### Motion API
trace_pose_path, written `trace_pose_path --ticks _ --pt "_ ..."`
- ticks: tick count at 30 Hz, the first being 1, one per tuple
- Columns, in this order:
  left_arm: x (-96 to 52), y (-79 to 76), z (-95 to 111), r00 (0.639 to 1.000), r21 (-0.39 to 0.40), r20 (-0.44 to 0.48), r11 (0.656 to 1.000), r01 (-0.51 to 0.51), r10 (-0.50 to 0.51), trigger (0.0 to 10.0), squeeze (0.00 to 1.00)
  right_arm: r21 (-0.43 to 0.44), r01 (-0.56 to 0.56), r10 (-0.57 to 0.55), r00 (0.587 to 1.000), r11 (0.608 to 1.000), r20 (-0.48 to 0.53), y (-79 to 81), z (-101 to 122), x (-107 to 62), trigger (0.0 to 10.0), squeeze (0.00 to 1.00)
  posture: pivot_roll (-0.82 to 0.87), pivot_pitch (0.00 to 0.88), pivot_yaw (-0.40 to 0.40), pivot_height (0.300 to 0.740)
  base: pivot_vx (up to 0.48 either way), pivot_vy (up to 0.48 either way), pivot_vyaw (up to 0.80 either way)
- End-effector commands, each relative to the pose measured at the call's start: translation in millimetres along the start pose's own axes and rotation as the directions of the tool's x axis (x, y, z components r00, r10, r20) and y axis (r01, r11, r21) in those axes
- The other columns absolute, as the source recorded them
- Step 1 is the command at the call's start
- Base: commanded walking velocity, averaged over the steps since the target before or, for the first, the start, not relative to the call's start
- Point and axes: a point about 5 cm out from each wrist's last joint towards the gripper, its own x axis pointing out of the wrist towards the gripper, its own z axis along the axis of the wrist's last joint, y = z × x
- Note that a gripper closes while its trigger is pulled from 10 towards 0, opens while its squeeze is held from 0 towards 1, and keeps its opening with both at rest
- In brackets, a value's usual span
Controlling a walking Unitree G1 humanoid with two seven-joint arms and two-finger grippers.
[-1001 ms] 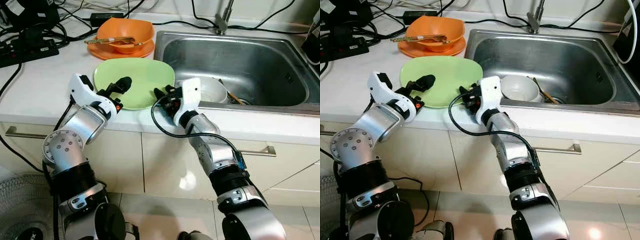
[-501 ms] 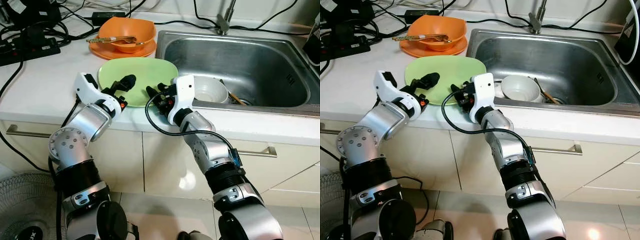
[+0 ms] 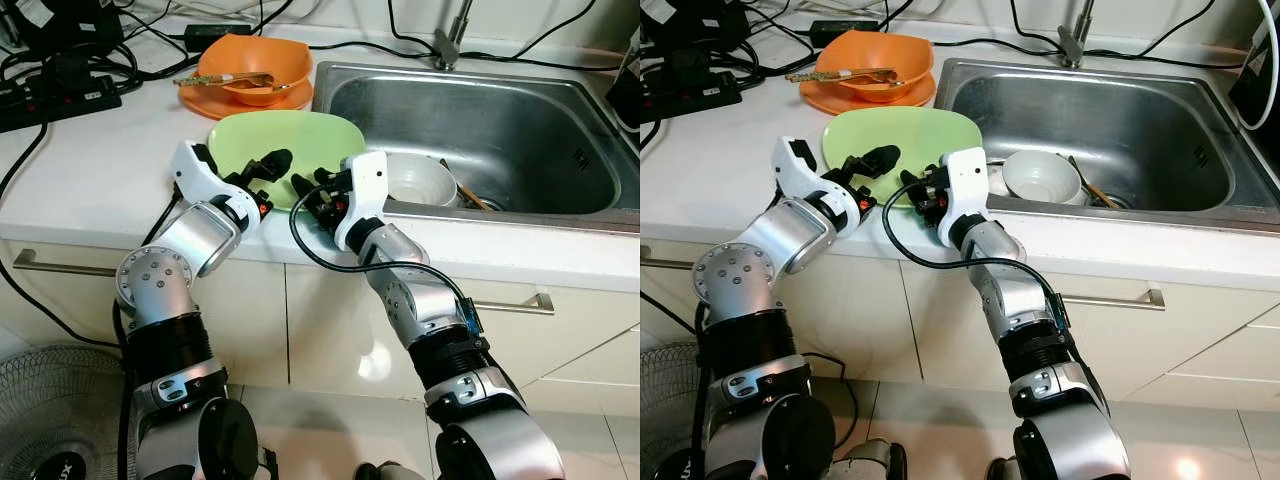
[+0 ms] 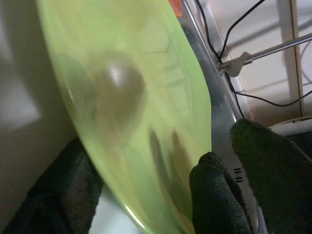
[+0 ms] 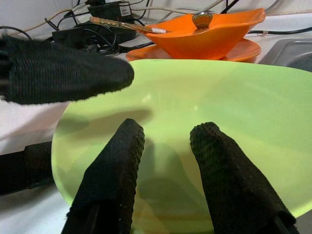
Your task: Kitchen organization
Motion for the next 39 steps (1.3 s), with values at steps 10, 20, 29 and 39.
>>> trace_pose_path --ticks 10,20,29,39 --pt "7.6 7.4 -13.6 0.996 -0.015 -0.042 0.996 -0.085 0.084 0.0 0.0 0.048 -0.024 0.025 0.999 0.999 -0.029 12.2 -11.2 -2.0 10.0 0.0 0.08 0.093 -0.008 0.718 0.0 0.0 0.0" --pt "4.8 9.9 -3.4 0.996 -0.042 0.017 0.995 -0.09 0.091 0.0 0.0 0.053 -0.021 0.023 0.999 0.998 -0.033 13.2 -12.4 -2.0 10.0 0.0 0.08 0.093 -0.001 0.718 0.0 0.0 0.0" --pt "5.9 11.4 -1.3 0.995 -0.051 0.021 0.994 -0.1 0.101 0.0 0.0 0.063 -0.018 0.02 0.999 0.998 -0.025 14.2 -10.8 -2.0 10.0 0.0 0.07 0.088 0.007 0.718 0.0 0.0 0.0" --pt "7.5 12.6 -4.9 0.995 -0.038 -0.006 0.995 -0.096 0.096 0.0 0.0 0.072 -0.021 0.023 1.0 0.997 -0.021 16.2 -10.8 -2.0 10.0 0.0 0.07 0.086 0.01 0.718 0.0 0.0 0.0"
